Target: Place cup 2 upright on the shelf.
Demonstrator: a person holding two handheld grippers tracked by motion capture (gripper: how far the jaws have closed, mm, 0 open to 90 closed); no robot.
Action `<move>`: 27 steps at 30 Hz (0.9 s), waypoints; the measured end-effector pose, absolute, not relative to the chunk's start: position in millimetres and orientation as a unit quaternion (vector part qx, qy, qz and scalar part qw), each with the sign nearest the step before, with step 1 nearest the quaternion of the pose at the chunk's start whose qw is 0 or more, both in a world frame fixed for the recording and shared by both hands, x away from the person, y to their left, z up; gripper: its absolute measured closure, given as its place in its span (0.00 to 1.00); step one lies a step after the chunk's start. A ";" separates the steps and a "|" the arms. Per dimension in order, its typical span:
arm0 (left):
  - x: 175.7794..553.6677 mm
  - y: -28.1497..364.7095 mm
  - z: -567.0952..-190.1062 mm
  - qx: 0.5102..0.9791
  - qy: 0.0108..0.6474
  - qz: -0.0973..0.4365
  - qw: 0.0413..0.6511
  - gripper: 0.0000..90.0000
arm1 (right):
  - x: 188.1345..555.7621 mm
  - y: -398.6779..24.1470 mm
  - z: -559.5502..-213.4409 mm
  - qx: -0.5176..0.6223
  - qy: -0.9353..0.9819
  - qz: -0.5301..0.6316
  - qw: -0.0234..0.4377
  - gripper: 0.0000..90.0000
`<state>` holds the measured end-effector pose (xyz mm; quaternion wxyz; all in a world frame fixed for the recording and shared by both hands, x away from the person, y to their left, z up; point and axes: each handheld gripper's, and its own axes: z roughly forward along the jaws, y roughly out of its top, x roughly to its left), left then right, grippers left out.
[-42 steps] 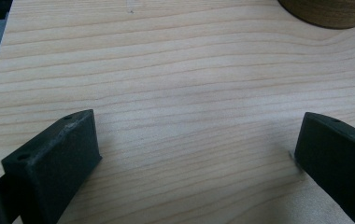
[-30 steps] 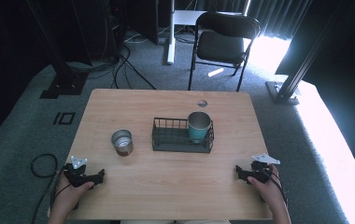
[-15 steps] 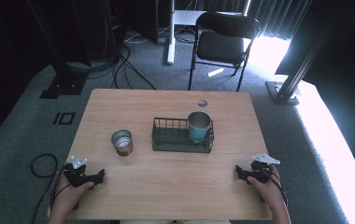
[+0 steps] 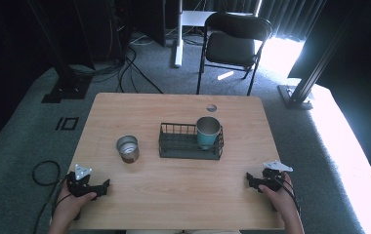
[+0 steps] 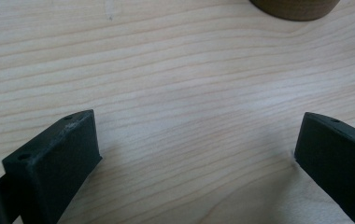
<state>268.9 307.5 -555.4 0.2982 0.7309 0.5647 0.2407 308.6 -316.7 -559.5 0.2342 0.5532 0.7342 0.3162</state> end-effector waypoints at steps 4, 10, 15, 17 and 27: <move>270.3 304.8 -553.2 0.730 0.559 0.239 0.313 0.01 | 308.6 -316.7 -559.5 0.553 0.734 0.316 0.234 0.12; 273.3 299.6 -552.3 0.737 0.549 0.231 0.321 0.01 | 308.6 -316.7 -559.5 0.553 0.734 0.316 0.234 0.12; 276.1 295.1 -551.8 0.742 0.542 0.224 0.323 0.01 | 308.6 -316.7 -559.5 0.553 0.734 0.316 0.234 0.12; 277.4 292.9 -551.9 0.744 0.540 0.223 0.324 0.01 | 308.6 -316.7 -559.5 0.553 0.734 0.316 0.234 0.12; 288.3 280.8 -543.7 0.744 0.525 0.224 0.346 0.01 | 308.5 -316.5 -559.5 0.551 0.736 0.317 0.234 0.12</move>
